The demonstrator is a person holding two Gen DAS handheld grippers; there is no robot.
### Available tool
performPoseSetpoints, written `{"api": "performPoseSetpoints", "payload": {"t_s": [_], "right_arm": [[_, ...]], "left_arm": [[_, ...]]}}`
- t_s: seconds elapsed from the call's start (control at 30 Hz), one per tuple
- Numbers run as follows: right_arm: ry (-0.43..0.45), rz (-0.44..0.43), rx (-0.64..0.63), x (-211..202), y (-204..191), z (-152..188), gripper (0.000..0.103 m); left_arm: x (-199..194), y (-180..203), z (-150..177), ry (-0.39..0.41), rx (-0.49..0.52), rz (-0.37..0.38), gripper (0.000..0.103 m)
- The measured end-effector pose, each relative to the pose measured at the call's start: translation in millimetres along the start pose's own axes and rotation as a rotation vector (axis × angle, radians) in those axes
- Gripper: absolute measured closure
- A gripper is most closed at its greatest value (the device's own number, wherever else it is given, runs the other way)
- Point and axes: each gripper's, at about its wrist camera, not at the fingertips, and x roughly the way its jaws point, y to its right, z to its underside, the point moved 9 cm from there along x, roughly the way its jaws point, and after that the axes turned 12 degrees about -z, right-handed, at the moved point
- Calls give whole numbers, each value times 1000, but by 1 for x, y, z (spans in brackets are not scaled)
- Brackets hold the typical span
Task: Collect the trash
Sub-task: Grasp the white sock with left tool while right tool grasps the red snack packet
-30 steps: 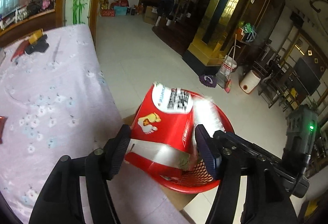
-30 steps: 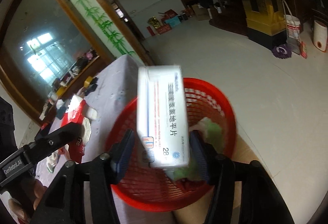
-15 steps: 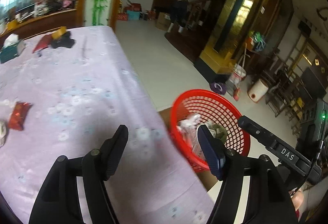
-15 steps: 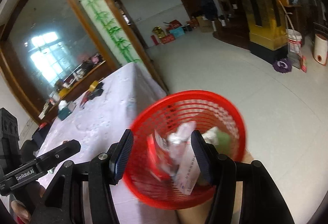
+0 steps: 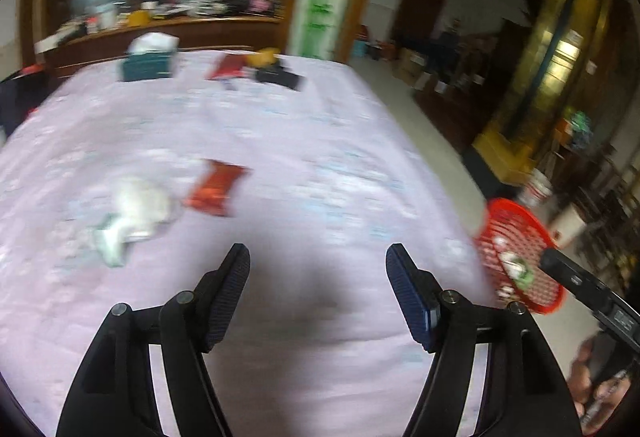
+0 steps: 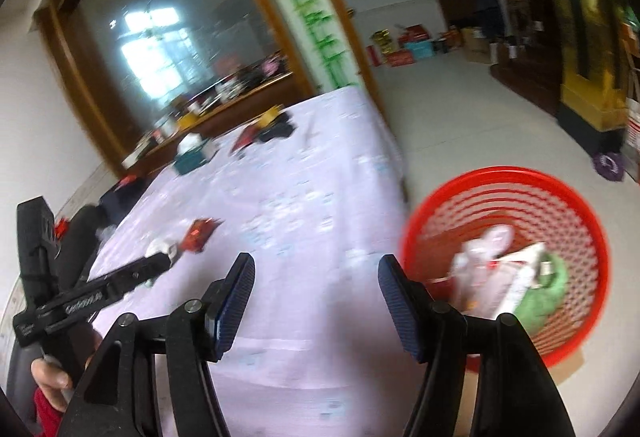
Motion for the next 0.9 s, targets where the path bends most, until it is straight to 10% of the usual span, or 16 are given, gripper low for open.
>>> {"api": "performPoseSetpoints", "payload": {"t_s": [0.23,0.63,0.9], "right_arm": [[-68,-71,-60,35,-48,13,32],[-136,-80,-127,59,-74,19,32],[-189,-109,-121,80,-86,15,32]], "left_arm": [[34,-114,-18,-38,-142,-243,31],[125,-141,-15,-177,-158,-280,32],[122,-135,-16,-141,-139,-242,74]]}}
